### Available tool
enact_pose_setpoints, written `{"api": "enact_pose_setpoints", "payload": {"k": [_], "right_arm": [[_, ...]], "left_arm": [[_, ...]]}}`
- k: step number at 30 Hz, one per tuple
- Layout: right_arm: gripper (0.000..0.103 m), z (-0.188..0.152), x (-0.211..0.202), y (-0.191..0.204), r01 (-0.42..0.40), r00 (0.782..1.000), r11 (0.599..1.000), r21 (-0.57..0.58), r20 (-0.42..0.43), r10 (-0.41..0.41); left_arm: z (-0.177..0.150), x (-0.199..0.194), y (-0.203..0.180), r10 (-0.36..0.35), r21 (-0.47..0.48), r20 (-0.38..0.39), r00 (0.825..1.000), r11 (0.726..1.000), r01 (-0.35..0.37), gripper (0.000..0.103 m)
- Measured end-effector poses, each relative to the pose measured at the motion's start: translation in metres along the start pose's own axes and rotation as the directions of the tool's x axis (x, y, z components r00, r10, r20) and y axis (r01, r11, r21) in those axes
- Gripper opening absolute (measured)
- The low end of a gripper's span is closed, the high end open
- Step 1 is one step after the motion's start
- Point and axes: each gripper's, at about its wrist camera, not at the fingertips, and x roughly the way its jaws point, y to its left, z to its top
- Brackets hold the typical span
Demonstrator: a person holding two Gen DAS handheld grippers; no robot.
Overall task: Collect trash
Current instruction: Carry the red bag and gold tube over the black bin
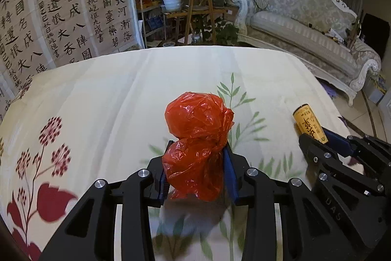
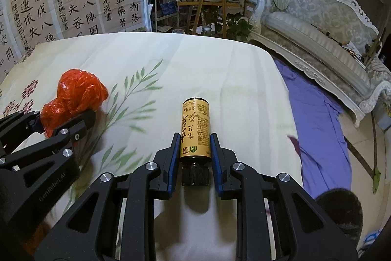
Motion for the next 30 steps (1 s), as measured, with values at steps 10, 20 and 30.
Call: {"api": "enact_pose_setpoints", "payload": {"k": [10,20,30], "right_arm": [[0.023,-0.056,-0.058,-0.015,0.012,0.999,0.998,0.07,0.043,-0.015],[0.023,-0.104,-0.124,-0.047,0.098,0.985,0.985,0.139,0.125,-0.115],[0.023,-0.141,-0.16,-0.1,0.236,0.949,0.943,0.236,0.154,-0.276]], "left_arm": [[-0.036,-0.056,-0.01,-0.007,-0.006,0.088,0.996,1.0,0.008,0.037],[-0.059,-0.096,-0.046,-0.084,0.026,0.159,0.984,0.996,0.08,0.037],[-0.072,-0.109,-0.109,-0.197,0.122,0.175,0.965,0.977,0.177,0.037]]}}
